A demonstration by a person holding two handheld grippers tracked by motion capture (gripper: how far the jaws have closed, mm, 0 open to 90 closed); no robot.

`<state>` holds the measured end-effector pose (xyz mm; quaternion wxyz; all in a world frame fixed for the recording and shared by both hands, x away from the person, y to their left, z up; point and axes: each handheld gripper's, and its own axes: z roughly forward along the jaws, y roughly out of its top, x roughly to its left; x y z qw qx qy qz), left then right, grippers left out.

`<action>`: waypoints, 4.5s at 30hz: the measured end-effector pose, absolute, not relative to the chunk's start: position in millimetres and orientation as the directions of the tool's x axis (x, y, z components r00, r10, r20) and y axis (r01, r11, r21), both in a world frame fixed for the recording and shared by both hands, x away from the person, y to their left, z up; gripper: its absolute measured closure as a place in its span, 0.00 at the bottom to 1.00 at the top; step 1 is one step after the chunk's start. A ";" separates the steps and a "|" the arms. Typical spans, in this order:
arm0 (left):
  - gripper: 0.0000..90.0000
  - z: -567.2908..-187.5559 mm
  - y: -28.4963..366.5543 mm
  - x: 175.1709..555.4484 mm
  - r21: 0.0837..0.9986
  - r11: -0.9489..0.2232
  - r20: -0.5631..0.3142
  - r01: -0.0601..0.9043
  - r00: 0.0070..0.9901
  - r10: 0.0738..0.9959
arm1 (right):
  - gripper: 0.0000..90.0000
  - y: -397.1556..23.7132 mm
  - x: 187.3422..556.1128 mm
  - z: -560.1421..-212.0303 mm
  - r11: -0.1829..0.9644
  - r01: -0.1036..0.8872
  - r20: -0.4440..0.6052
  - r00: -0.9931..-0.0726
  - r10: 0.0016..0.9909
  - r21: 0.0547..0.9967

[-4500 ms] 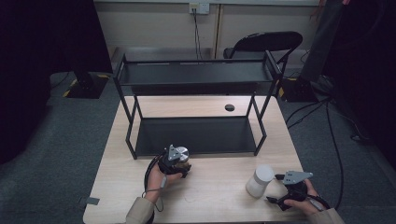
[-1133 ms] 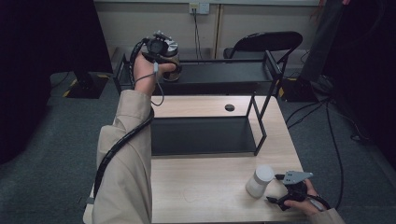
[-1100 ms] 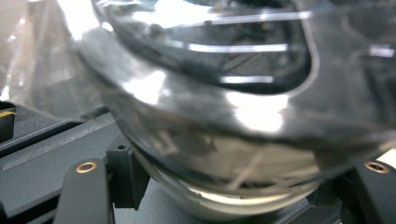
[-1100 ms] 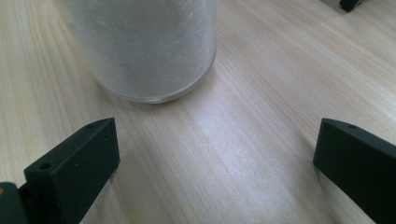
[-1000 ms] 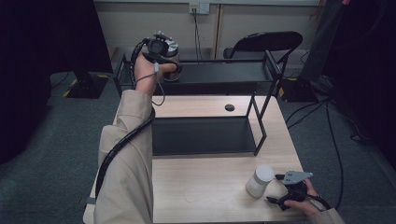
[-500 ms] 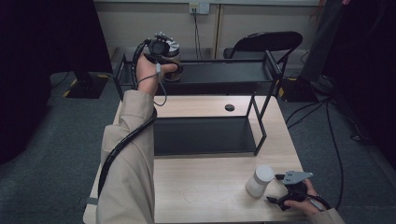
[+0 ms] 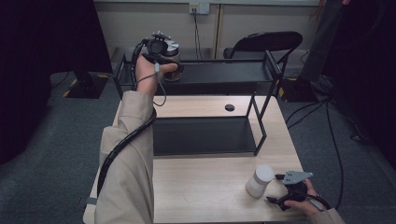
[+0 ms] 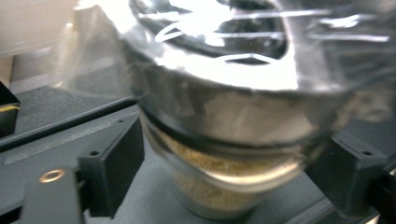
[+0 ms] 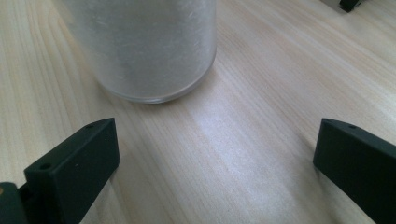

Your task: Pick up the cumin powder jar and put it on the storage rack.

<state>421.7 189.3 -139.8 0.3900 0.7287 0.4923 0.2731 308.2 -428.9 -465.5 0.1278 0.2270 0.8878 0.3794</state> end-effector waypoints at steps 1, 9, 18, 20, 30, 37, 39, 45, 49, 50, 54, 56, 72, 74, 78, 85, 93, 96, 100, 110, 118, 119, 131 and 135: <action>0.15 -139.8 189.3 419.7 0.838 -0.212 0.016 0.503 0.367 0.930 | 0.00 -428.9 308.2 -465.5 0.609 0.306 -0.055 -0.864 0.500 0.732; 0.03 -143.7 195.5 401.0 0.852 -0.225 0.026 0.472 0.391 0.920 | 0.00 -428.8 308.2 -465.4 0.609 0.306 -0.055 -0.864 0.500 0.731; 0.01 -154.6 207.7 376.2 0.876 -0.233 0.029 0.423 0.436 0.899 | 0.00 -428.9 308.2 -465.5 0.609 0.306 -0.054 -0.864 0.500 0.732; 0.01 -158.6 211.3 371.0 0.881 -0.221 0.011 0.418 0.449 0.894 | 0.00 -428.9 308.2 -465.6 0.608 0.306 -0.054 -0.864 0.500 0.732; 0.01 -183.2 221.3 341.8 0.889 -0.262 0.039 0.375 0.508 0.861 | 0.00 -428.8 308.2 -465.5 0.609 0.306 -0.055 -0.864 0.500 0.732; 0.01 -208.2 229.6 330.0 0.886 -0.271 0.033 0.375 0.534 0.845 | 0.00 -428.8 308.1 -465.6 0.609 0.306 -0.055 -0.864 0.501 0.732; 0.01 -215.6 231.3 326.8 0.884 -0.278 0.035 0.375 0.540 0.841 | 0.00 -428.8 308.1 -465.5 0.609 0.306 -0.055 -0.864 0.501 0.732; 0.01 -237.3 238.4 318.3 0.883 -0.286 0.027 0.371 0.569 0.822 | 0.00 -428.8 308.1 -465.5 0.609 0.306 -0.055 -0.864 0.500 0.732; 0.01 -249.0 242.2 313.0 0.877 -0.297 0.029 0.378 0.574 0.818 | 0.00 -428.9 308.2 -465.5 0.609 0.306 -0.055 -0.864 0.500 0.732; 0.01 -252.1 243.7 311.4 0.876 -0.297 0.027 0.380 0.576 0.817 | 0.00 -428.8 308.2 -465.4 0.609 0.306 -0.055 -0.864 0.500 0.732; 0.01 -266.2 247.8 305.6 0.871 -0.299 0.020 0.389 0.581 0.814 | 0.00 -428.9 308.2 -465.5 0.609 0.306 -0.055 -0.864 0.500 0.732; 0.01 -272.8 248.7 303.0 0.868 -0.308 0.025 0.390 0.586 0.810 | 0.00 -428.8 308.2 -465.4 0.609 0.306 -0.055 -0.864 0.500 0.732; 0.01 -324.5 259.7 290.1 0.860 -0.318 -0.006 0.400 0.630 0.776 | 0.00 -428.8 308.1 -465.4 0.609 0.306 -0.055 -0.864 0.500 0.732; 0.01 -330.9 260.7 289.0 0.860 -0.310 -0.018 0.405 0.632 0.775 | 0.00 -428.8 308.1 -465.5 0.609 0.306 -0.055 -0.864 0.500 0.732; 0.01 -343.1 260.8 285.7 0.857 -0.313 -0.023 0.409 0.637 0.771 | 0.00 -428.8 308.1 -465.5 0.609 0.306 -0.055 -0.864 0.500 0.732; 0.01 -364.7 260.3 281.8 0.850 -0.308 -0.044 0.428 0.639 0.768 | 0.00 -428.7 308.1 -465.5 0.609 0.306 -0.055 -0.864 0.500 0.732; 0.01 -387.5 260.7 278.1 0.838 -0.316 -0.056 0.445 0.647 0.761 | 0.00 -428.7 308.0 -465.5 0.610 0.306 -0.056 -0.864 0.500 0.732; 0.01 -394.9 261.3 276.1 0.839 -0.309 -0.063 0.448 0.644 0.762 | 0.00 -428.7 308.0 -465.5 0.609 0.306 -0.056 -0.864 0.500 0.732; 0.01 -405.3 262.3 274.4 0.838 -0.304 -0.067 0.453 0.639 0.766 | 0.00 -428.7 308.0 -465.5 0.609 0.306 -0.056 -0.864 0.500 0.732; 0.01 -428.3 263.0 271.8 0.820 -0.323 -0.062 0.472 0.635 0.770 | 0.00 -428.7 308.0 -465.5 0.610 0.306 -0.056 -0.864 0.500 0.731; 0.01 -443.9 267.0 268.8 0.812 -0.322 -0.071 0.487 0.630 0.774 | 0.00 -428.7 308.0 -465.5 0.610 0.306 -0.056 -0.864 0.500 0.732; 0.01 -445.9 267.1 268.2 0.812 -0.320 -0.070 0.488 0.626 0.777 | 0.00 -428.6 308.0 -465.5 0.610 0.306 -0.056 -0.864 0.500 0.731; 0.01 -455.7 266.5 269.7 0.794 -0.328 -0.079 0.512 0.622 0.779 | 0.00 -428.7 308.0 -465.5 0.609 0.305 -0.056 -0.864 0.500 0.732; 0.01 -458.6 266.2 269.8 0.789 -0.337 -0.074 0.514 0.624 0.778 | 0.00 -428.7 308.0 -465.5 0.610 0.305 -0.056 -0.864 0.500 0.732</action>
